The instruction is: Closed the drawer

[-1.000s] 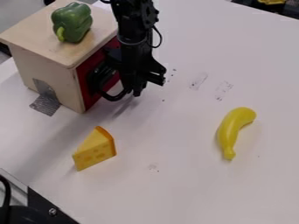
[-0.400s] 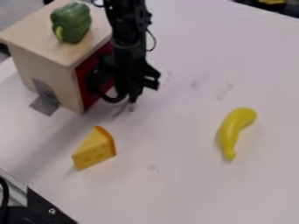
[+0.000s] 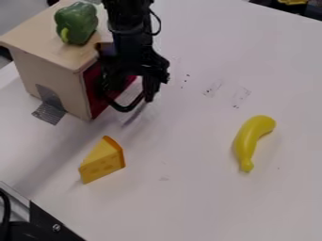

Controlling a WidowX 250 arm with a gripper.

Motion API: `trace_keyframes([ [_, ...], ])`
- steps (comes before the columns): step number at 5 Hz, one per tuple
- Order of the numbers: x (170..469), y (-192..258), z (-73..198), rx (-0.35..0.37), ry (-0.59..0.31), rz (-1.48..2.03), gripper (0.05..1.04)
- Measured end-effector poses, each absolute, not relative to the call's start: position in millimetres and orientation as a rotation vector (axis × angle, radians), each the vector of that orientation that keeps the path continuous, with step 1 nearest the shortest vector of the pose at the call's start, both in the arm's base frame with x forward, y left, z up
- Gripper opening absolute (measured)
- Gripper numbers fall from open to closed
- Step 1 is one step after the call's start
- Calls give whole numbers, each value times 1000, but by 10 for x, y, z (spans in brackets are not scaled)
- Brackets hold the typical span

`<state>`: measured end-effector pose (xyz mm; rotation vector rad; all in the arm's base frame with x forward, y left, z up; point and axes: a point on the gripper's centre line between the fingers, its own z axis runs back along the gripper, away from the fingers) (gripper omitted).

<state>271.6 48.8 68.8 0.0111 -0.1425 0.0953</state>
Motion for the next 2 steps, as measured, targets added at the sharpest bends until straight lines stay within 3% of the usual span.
trace_keyframes([
  [2, 2595, 230, 1100, -13, -202, 11, 997],
])
